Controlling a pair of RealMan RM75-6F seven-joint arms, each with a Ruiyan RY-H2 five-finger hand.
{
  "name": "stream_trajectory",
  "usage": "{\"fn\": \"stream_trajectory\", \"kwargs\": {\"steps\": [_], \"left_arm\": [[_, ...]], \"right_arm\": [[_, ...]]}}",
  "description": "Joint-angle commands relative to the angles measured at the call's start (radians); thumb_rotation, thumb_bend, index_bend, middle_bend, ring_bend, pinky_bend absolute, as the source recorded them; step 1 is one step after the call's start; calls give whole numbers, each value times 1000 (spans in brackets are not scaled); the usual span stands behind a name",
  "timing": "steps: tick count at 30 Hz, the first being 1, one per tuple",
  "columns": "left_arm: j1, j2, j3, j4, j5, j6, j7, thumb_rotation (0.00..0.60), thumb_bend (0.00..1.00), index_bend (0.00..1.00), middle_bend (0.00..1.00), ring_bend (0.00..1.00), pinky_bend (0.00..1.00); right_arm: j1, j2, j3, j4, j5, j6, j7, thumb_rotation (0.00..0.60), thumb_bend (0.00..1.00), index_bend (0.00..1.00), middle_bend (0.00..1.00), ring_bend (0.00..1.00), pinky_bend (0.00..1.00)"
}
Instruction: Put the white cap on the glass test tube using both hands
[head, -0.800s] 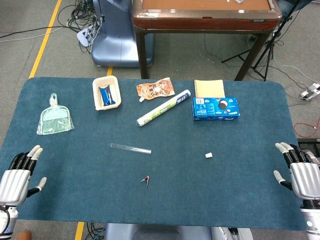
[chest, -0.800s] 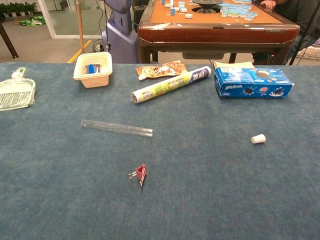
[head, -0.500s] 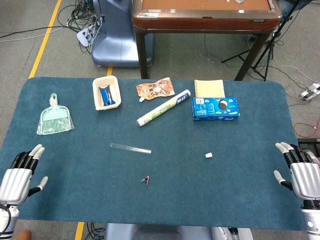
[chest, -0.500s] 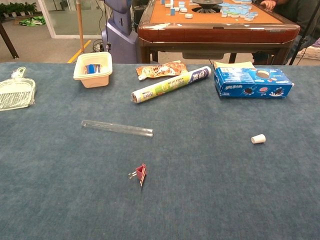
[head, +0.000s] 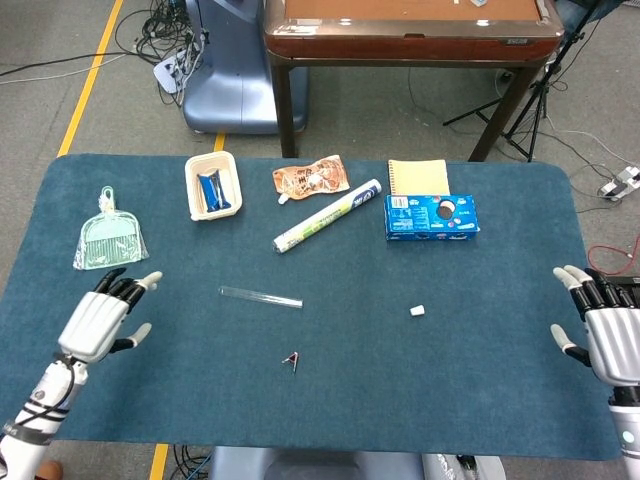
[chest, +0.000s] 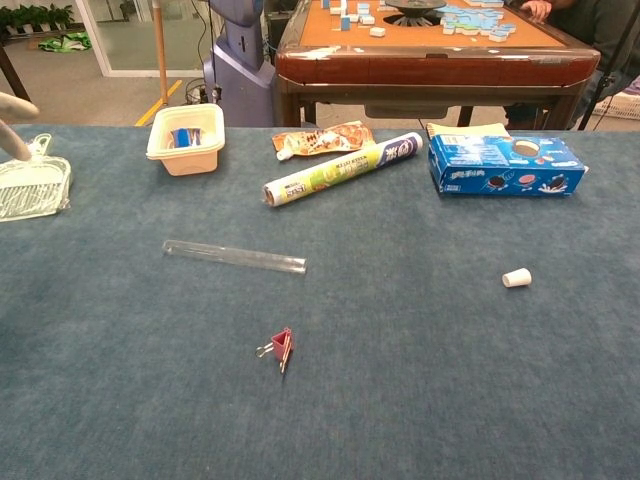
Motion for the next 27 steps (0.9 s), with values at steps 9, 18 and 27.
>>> {"fn": "stream_trajectory", "kwargs": {"steps": [9, 18, 27], "left_arm": [[-250, -146, -77, 97, -135, -314, 95, 600, 259, 323, 858, 802, 920], [-351, -250, -104, 153, -304, -421, 260, 600, 259, 393, 1000, 952, 1000], [-434, -347, -114, 170, -480, -452, 421, 600, 258, 405, 1000, 970, 1000]], "right_arm": [[17, 12, 1, -15, 20, -35, -15, 600, 249, 196, 197, 128, 270], [24, 14, -1, -11, 23, -45, -12, 600, 249, 196, 197, 128, 270], [30, 11, -5, -1, 26, -56, -2, 600, 250, 196, 197, 128, 270]]}}
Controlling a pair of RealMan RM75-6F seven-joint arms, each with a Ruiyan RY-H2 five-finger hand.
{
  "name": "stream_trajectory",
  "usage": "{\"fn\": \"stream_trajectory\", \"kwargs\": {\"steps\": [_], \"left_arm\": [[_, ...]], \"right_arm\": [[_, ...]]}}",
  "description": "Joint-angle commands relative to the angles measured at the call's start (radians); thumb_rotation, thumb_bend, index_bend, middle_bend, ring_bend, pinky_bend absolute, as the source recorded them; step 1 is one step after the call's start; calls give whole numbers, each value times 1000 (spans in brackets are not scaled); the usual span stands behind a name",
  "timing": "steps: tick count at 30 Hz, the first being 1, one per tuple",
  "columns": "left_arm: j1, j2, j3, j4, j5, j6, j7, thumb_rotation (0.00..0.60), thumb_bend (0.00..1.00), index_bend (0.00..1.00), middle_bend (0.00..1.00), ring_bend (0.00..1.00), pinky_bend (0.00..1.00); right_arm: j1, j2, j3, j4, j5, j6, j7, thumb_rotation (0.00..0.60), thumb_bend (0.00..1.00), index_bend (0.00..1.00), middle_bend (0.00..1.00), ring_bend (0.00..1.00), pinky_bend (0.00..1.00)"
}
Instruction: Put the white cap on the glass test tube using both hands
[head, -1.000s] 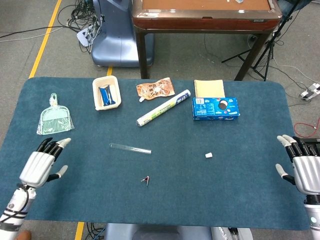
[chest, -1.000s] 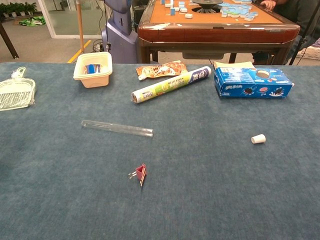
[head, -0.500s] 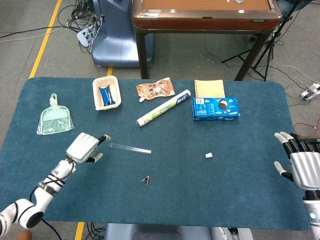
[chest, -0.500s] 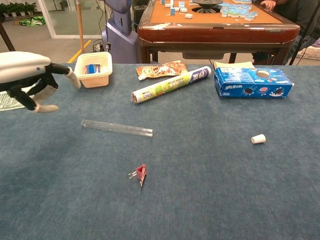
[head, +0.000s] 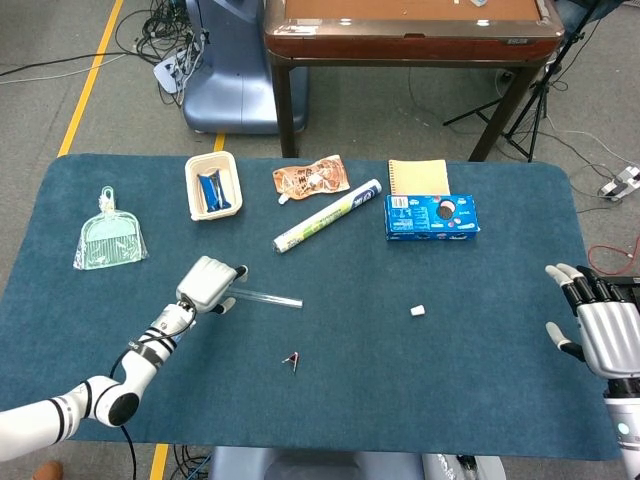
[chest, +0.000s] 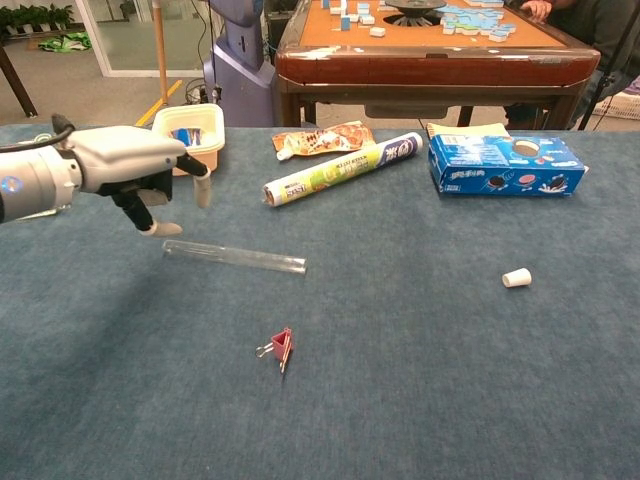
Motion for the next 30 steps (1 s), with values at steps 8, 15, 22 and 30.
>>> {"fn": "stream_trajectory", "kwargs": {"steps": [8, 15, 22, 30], "left_arm": [[-95, -116, 1, 67, -172, -20, 120, 600, 259, 447, 1000, 971, 1000], [-134, -159, 15, 102, -254, -15, 168, 600, 258, 462, 1000, 971, 1000], [-168, -198, 25, 137, -319, -9, 198, 600, 259, 462, 1000, 971, 1000], [-196, -223, 40, 161, -373, -8, 221, 600, 258, 468, 1000, 971, 1000]], "right_arm": [[-2, 2, -7, 16, 7, -6, 21, 600, 250, 196, 197, 128, 270], [-7, 4, -10, 33, 14, -5, 42, 600, 249, 196, 197, 128, 270], [-10, 2, -12, 50, 16, -4, 60, 600, 249, 196, 197, 128, 270], [-12, 0, -14, 62, 21, -6, 74, 600, 249, 196, 197, 128, 270]]}}
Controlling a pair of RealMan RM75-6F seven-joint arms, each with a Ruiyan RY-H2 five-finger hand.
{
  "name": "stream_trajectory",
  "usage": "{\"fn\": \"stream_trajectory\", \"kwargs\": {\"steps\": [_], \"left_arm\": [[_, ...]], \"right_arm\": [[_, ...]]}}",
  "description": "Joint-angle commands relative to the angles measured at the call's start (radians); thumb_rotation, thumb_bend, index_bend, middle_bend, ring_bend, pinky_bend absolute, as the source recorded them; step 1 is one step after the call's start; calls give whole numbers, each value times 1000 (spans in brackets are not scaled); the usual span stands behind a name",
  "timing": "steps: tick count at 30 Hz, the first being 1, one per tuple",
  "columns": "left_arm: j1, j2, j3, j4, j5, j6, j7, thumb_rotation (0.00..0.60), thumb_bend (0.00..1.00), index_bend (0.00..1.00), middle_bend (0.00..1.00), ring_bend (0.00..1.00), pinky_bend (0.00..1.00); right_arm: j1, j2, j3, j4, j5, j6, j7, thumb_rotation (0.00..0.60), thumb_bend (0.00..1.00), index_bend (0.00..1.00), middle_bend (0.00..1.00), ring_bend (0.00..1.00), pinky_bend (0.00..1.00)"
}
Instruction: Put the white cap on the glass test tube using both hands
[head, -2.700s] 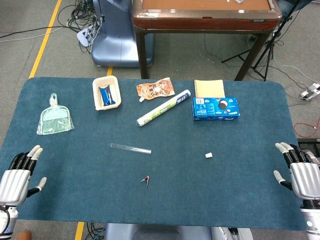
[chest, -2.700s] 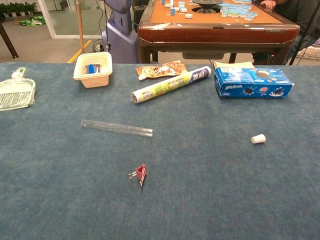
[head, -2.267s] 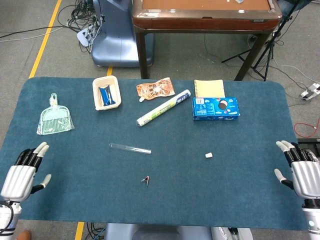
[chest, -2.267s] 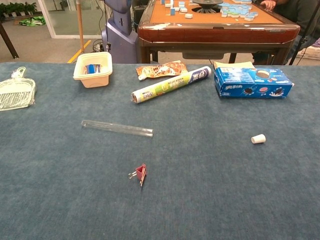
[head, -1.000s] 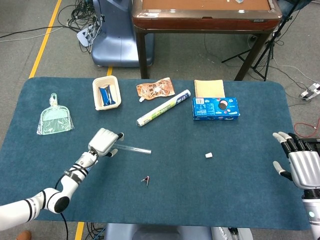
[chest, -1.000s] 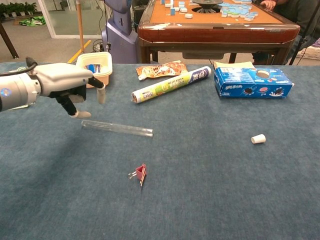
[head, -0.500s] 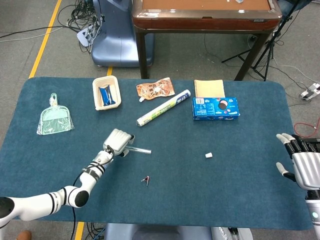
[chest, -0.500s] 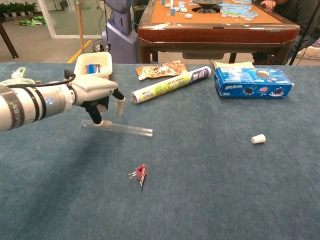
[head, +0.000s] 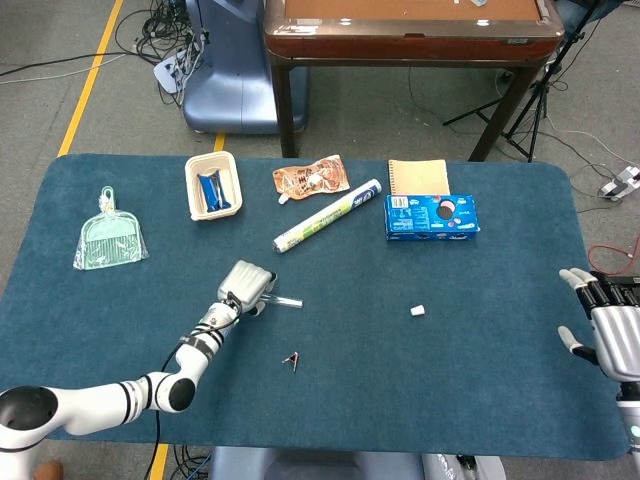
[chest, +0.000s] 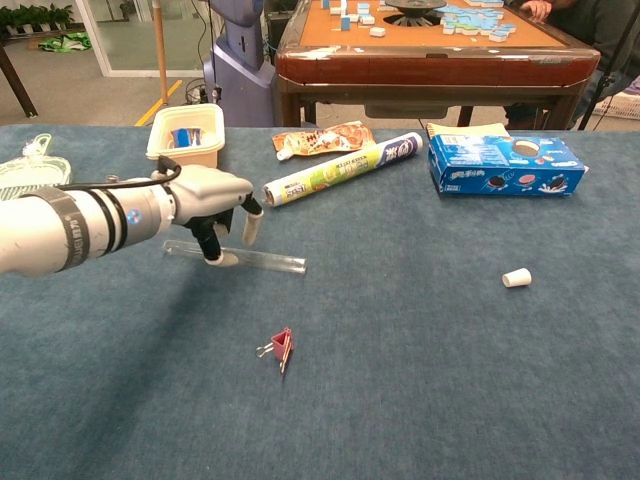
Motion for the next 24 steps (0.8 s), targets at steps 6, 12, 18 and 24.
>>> {"fn": "stream_trajectory", "kwargs": {"steps": [6, 12, 18, 24], "left_arm": [[-20, -17, 13, 17, -36, 4, 13, 600, 258, 473, 1000, 972, 1000], [-32, -29, 18, 35, -55, 6, 15, 600, 258, 481, 1000, 973, 1000], [-35, -34, 25, 58, -61, 9, 8, 600, 258, 507, 1000, 975, 1000], [-35, -40, 33, 69, -66, 9, 1, 600, 259, 513, 1000, 976, 1000]], "right_arm": [[-1, -1, -1, 6, 1, 1, 6, 600, 249, 196, 197, 127, 270], [-4, -1, -3, 8, 2, 2, 10, 600, 249, 196, 197, 128, 270], [-8, -1, -4, 9, 4, 4, 13, 600, 249, 196, 197, 128, 270], [-10, -1, -4, 9, 4, 7, 14, 600, 249, 196, 197, 128, 270]]}}
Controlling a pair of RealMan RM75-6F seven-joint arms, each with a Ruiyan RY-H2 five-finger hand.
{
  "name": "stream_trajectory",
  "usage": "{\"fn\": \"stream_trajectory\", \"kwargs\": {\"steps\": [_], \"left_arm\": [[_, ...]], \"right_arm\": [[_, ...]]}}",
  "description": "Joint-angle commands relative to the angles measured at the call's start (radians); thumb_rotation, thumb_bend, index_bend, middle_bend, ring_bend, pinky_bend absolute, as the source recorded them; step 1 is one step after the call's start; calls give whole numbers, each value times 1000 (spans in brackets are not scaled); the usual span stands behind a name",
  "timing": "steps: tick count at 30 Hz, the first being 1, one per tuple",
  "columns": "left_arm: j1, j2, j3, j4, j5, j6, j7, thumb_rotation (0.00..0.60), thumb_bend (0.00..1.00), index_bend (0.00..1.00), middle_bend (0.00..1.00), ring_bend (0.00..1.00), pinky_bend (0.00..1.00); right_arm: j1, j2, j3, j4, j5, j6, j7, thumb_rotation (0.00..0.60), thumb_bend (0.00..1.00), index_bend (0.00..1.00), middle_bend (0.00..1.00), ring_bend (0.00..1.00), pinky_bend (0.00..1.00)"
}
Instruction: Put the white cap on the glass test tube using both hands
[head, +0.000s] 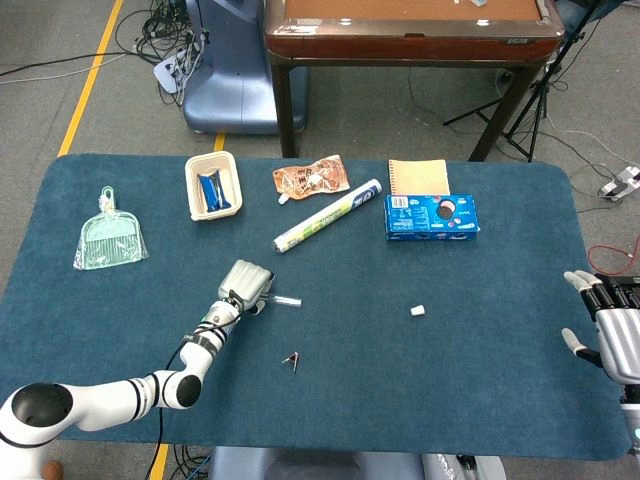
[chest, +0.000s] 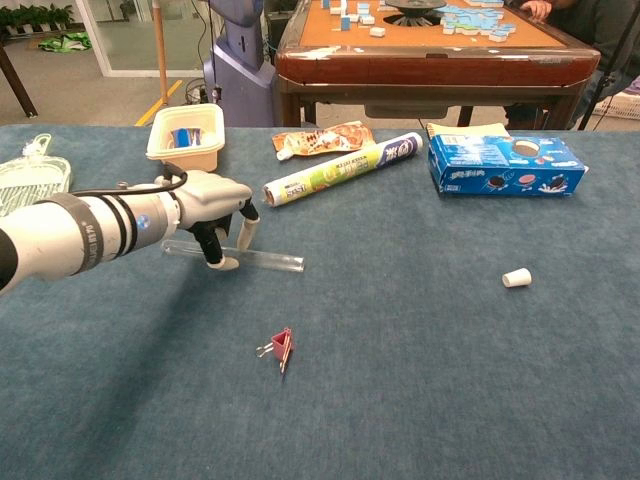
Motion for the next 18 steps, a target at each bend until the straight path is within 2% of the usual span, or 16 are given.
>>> {"fn": "stream_trajectory", "kwargs": {"steps": [1, 11, 14, 18], "left_arm": [[0, -4, 3, 4, -2, -1, -3, 600, 258, 513, 1000, 976, 1000], [8, 7, -9, -12, 4, -20, -66, 600, 259, 543, 1000, 987, 1000], [23, 32, -14, -43, 39, -20, -117, 600, 258, 547, 1000, 991, 1000], [61, 83, -9, -100, 144, 12, -206, 600, 259, 549, 1000, 995, 1000]], "right_arm": [[-1, 0, -1, 0, -1, 1, 0, 600, 249, 196, 197, 128, 270], [-4, 4, -4, -8, -4, 2, -8, 600, 249, 205, 198, 128, 270], [-1, 3, -6, -14, -15, 2, -12, 600, 249, 219, 210, 131, 270], [17, -3, -17, -32, -50, -17, -26, 600, 249, 246, 240, 161, 274]]}}
